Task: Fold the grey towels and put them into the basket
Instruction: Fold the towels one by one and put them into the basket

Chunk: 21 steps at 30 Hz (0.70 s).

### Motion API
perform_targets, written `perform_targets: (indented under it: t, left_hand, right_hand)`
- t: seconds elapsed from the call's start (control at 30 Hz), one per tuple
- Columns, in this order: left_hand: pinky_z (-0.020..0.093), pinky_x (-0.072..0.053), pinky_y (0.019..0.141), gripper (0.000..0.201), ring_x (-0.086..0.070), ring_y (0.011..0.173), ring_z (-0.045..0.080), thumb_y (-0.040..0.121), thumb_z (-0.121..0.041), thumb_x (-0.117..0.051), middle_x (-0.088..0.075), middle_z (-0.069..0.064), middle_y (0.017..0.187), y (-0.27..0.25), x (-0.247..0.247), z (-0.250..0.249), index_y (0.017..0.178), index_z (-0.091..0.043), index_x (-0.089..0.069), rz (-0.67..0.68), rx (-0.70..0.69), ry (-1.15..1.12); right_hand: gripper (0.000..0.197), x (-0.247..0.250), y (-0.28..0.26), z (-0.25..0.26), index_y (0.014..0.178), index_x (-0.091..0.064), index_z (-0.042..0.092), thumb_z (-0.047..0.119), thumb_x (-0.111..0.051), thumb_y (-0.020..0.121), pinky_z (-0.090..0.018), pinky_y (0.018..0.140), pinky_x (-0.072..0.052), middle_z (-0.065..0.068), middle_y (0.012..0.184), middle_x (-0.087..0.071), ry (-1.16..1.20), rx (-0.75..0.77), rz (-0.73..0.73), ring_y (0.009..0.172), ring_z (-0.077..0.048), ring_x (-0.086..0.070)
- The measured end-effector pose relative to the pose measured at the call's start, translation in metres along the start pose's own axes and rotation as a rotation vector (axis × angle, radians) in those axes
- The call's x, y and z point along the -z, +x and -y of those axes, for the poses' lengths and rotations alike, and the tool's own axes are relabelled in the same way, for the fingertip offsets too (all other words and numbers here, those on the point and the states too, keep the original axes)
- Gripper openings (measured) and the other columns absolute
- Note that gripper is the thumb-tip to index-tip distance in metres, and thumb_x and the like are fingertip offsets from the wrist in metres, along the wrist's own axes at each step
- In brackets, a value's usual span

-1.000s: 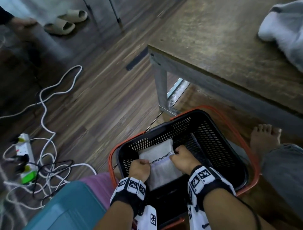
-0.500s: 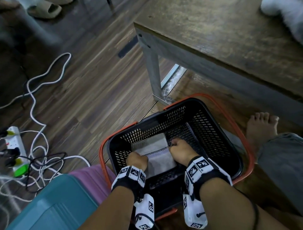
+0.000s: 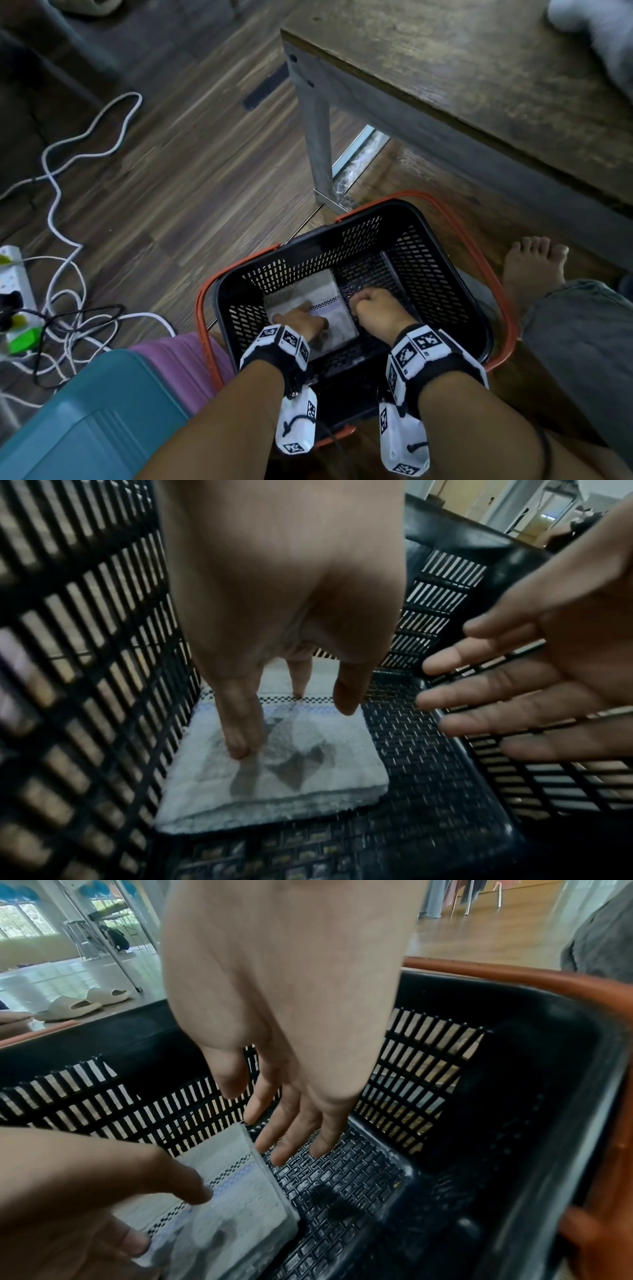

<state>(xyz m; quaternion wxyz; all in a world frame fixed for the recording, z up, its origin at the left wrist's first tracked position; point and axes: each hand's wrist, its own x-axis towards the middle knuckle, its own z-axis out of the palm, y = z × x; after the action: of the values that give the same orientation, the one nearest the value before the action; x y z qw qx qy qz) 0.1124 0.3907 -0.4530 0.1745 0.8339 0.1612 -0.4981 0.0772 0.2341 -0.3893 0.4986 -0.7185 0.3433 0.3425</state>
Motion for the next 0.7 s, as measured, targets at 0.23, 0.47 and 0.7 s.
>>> perform_targets:
  t: [0.23, 0.47, 0.7]
  left_hand:
    - [0.036, -0.046, 0.103, 0.077, -0.054, 0.125, 0.032, 0.085, -0.036, -0.063, -0.046, 0.011, 0.151, 0.006, 0.011, -0.005, 0.154, -0.026, -0.030, -0.009, -0.069, -0.010]
    - [0.034, -0.052, 0.068, 0.021, -0.063, 0.074, 0.028, 0.096, -0.027, -0.057, -0.066, 0.011, 0.092, -0.060, 0.047, -0.035, 0.100, -0.006, -0.061, 0.059, -0.244, -0.157]
    - [0.020, -0.039, 0.044, 0.021, -0.053, 0.044, 0.016, 0.100, -0.021, -0.055, -0.059, 0.008, 0.069, -0.213, 0.129, -0.110, 0.081, -0.011, -0.055, -0.015, -0.645, -0.304]
  right_hand:
    - [0.018, 0.013, -0.007, 0.008, 0.104, -0.065, 0.007, 0.011, -0.048, 0.099, -0.048, 0.106, -0.047, -0.018, 0.118, -0.066, 0.073, 0.007, -0.001, 0.116, -0.034, -0.061]
    - [0.020, 0.052, -0.059, 0.054, 0.086, -0.058, 0.012, 0.023, -0.051, 0.102, -0.045, 0.097, -0.051, -0.016, 0.103, -0.068, -0.027, 0.217, -0.038, 0.090, -0.026, -0.062]
    - [0.022, 0.142, -0.225, 0.144, 0.082, -0.065, 0.019, 0.026, -0.057, 0.101, -0.030, 0.064, -0.049, -0.016, 0.095, -0.076, 0.002, 0.803, -0.344, 0.071, -0.021, -0.067]
